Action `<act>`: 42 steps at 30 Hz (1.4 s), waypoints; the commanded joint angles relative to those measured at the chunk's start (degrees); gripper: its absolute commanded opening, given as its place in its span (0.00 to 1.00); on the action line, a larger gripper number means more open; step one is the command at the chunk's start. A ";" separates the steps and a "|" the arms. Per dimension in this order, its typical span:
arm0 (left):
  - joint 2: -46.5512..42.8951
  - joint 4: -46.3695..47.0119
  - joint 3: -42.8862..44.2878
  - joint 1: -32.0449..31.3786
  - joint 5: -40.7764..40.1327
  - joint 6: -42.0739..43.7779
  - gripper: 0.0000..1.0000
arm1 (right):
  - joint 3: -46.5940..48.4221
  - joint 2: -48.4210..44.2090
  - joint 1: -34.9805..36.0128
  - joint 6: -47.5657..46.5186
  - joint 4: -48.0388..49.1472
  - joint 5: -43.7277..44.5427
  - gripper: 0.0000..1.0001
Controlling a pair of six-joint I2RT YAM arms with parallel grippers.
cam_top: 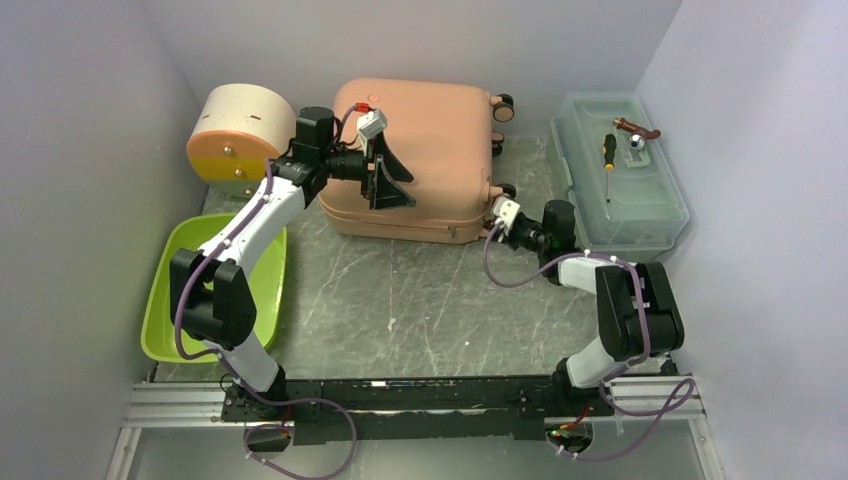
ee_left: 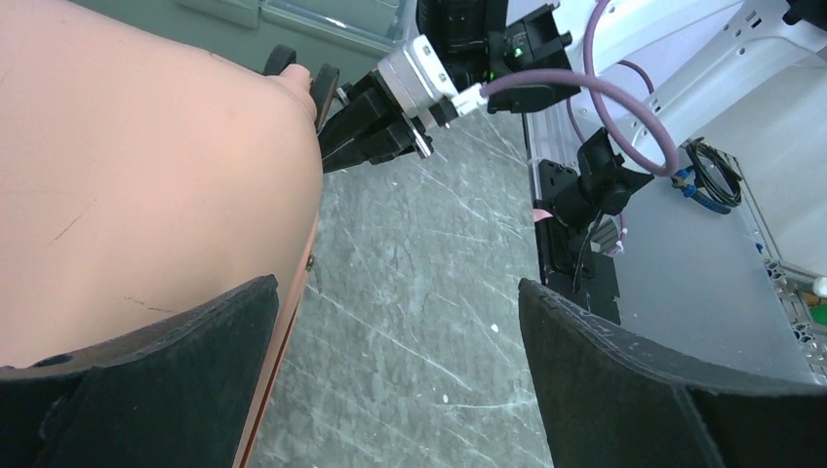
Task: Open, take out, and arrange the luggage
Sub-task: Pick up the zipper from the luggage, then unzip the zipper of the luggage.
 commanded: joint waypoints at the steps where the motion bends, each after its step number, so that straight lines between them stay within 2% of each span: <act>1: -1.39 0.47 0.87 -0.09 0.16 0.44 0.99 | -3.33 1.54 1.58 -5.25 16.92 10.10 0.00; 10: -1.43 1.02 0.02 -0.09 -0.99 -0.16 1.00 | -5.69 8.54 8.16 -13.26 35.70 34.95 0.00; 14: -2.06 1.37 -0.93 -0.09 -1.04 -0.23 0.99 | -4.20 11.88 8.31 -13.72 39.68 39.38 0.00; 17: -2.34 0.64 -0.93 -0.09 -1.29 0.41 0.99 | -3.86 12.03 8.33 -12.42 39.19 38.74 0.00; 20: -2.57 -0.30 -0.24 -0.09 -1.04 0.44 0.99 | -3.61 9.72 7.39 -6.56 34.78 34.45 0.00; 22: -2.85 -0.46 -0.05 -0.09 -0.67 0.44 1.00 | -3.47 7.69 5.73 -1.05 30.98 27.79 0.00; 28: -4.31 -1.95 0.13 -0.09 -0.02 0.44 1.00 | -2.26 6.84 -1.24 15.51 29.95 9.73 0.00; 35: -6.41 -4.37 0.39 -0.09 0.10 3.55 0.99 | -0.82 7.04 -5.24 28.42 33.51 0.77 0.00; 42: -7.90 -6.99 0.49 -0.09 -0.10 5.54 0.99 | 5.82 11.02 -10.11 43.90 32.81 -8.71 0.00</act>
